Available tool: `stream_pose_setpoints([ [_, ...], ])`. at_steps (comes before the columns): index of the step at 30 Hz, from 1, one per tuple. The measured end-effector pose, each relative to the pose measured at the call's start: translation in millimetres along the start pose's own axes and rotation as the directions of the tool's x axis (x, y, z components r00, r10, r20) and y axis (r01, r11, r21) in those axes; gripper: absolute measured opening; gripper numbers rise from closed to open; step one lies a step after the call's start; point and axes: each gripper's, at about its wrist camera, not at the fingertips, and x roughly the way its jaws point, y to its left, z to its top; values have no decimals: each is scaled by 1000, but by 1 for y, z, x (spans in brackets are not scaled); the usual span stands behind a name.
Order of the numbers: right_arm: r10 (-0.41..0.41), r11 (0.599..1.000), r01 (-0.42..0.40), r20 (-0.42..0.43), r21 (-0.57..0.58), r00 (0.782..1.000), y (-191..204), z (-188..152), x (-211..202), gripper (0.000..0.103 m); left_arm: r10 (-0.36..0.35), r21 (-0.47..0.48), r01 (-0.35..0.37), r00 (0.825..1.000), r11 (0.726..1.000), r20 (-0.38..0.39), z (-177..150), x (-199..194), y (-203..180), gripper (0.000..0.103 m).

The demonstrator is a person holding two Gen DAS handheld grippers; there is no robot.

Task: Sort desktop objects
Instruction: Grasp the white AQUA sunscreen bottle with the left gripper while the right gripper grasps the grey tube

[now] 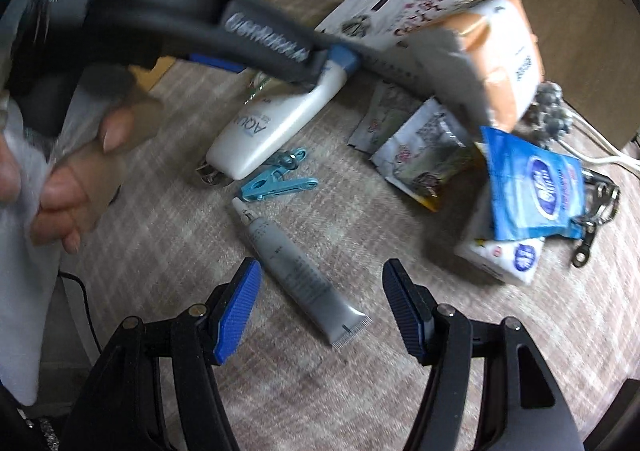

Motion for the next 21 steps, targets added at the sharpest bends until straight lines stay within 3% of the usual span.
stream_pose_setpoints([
  [6, -15, 999, 15, -15, -34, 1000, 10, 3, 11, 63, -11, 33, 12, 999, 999, -30, 6, 14, -7, 59],
  [13, -42, 997, 41, -15, -65, 999, 18, 2, 20, 59, -26, 38, 29, 997, 999, -68, 4, 30, -6, 42],
  [14, -43, 997, 42, -15, -69, 999, 20, 2, 19, 56, -30, 33, 32, 997, 999, -67, 4, 30, -4, 41],
  [18, -53, 995, 51, -22, -86, 998, 23, -3, 14, 29, -50, 16, 51, 997, 999, -61, 4, 27, 1, 41],
  [21, -40, 996, 38, -31, -77, 999, 19, -10, 9, 24, -61, 9, 62, 997, 998, -55, 1, 24, 4, 41],
])
